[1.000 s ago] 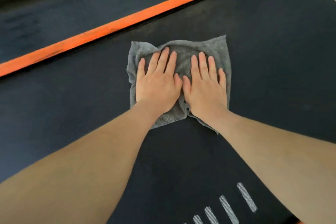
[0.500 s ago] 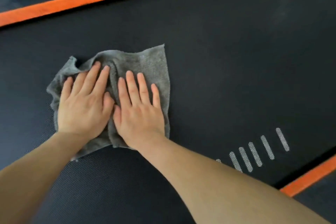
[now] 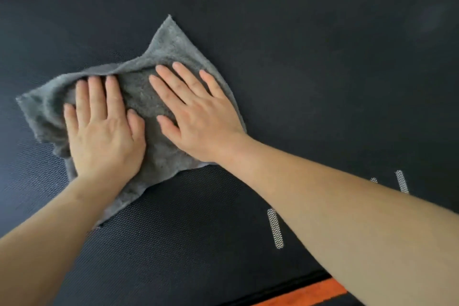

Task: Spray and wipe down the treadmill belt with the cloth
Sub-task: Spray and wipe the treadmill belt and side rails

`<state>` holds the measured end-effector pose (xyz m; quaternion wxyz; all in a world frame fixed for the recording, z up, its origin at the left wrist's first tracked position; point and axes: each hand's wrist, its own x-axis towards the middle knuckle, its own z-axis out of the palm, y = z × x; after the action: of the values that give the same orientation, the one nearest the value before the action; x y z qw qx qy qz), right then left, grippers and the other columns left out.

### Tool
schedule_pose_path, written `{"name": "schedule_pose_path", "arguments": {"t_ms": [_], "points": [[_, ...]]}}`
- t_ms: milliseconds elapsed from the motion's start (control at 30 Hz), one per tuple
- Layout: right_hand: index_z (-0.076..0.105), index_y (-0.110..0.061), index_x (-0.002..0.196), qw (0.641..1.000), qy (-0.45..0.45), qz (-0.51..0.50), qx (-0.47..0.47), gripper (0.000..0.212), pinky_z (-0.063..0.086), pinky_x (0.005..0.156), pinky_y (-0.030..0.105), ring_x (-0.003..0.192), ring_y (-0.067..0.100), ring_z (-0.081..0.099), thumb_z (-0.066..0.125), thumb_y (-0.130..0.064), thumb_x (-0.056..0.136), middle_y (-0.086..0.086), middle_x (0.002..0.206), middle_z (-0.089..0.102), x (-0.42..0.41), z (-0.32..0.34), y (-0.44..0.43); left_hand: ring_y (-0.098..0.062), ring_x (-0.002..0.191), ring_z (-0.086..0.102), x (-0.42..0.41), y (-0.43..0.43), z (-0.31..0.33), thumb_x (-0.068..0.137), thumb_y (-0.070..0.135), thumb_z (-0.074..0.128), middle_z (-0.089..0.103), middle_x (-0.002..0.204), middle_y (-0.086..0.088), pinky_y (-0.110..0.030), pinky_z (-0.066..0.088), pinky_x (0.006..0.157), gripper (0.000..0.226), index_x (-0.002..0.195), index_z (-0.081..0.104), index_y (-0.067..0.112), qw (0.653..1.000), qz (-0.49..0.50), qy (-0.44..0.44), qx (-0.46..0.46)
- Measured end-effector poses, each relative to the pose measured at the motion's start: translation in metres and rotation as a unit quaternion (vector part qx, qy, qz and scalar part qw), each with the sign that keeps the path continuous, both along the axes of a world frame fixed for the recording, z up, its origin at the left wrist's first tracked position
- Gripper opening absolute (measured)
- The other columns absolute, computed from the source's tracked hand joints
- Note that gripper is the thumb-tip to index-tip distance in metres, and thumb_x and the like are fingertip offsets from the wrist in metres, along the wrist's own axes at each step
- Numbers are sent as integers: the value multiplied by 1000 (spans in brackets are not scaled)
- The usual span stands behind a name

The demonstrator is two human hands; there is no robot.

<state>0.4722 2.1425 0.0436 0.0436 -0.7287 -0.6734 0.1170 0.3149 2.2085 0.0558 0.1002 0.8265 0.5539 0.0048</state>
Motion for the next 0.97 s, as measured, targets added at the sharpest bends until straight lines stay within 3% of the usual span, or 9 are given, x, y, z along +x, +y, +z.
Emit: {"name": "schedule_pose_path", "arguments": {"t_ms": [167,300,434,601,701,834,968], "points": [[29,-20,156,994,-37,-101,-4,68,17,120,43,151,18,20,34,-50,95,-2,164,25,114,0,-71,-37,147,26,123,-65,-10,90,36,34,29,157,-23,-54,20,116,69,150,33,0,993,-117,-4,3],[23,-19,158,976,-71,-199,-55,69,16,121,45,152,20,15,27,-50,97,1,165,20,188,9,-154,-26,152,11,198,-107,-11,98,41,25,15,165,-10,-49,8,121,66,156,21,10,961,-273,-20,-25],[15,-17,159,958,-65,-268,-77,66,14,122,48,153,22,10,19,-45,99,4,166,15,186,12,-174,-20,153,2,209,-107,-11,102,43,20,6,166,-4,-47,-1,123,63,158,12,16,940,-339,-9,-44],[10,-7,158,901,-49,-427,-62,73,7,123,50,153,29,4,7,-42,93,14,166,7,108,6,-125,-19,152,13,180,-80,-12,101,42,17,17,165,-2,-43,4,122,62,157,22,18,916,-399,-20,-34],[9,-6,158,908,-38,-412,-68,74,8,123,52,153,32,3,8,-44,95,16,166,6,53,6,-88,-22,146,29,129,-37,-7,100,42,22,26,162,-1,-43,12,121,60,155,29,20,925,-379,-11,-28],[6,-9,158,947,-42,-310,-78,70,9,123,52,153,30,2,11,-45,98,13,166,3,-2,9,-37,-23,144,31,53,29,-3,99,43,24,26,162,-1,-45,16,120,61,156,28,21,940,-342,18,-5],[-3,-16,158,979,-40,-183,-85,67,2,123,50,153,25,-7,8,-48,101,6,167,-6,-39,14,28,-25,144,31,-22,97,1,98,44,24,25,162,-1,-46,17,120,62,156,27,22,957,-286,40,15]]}}
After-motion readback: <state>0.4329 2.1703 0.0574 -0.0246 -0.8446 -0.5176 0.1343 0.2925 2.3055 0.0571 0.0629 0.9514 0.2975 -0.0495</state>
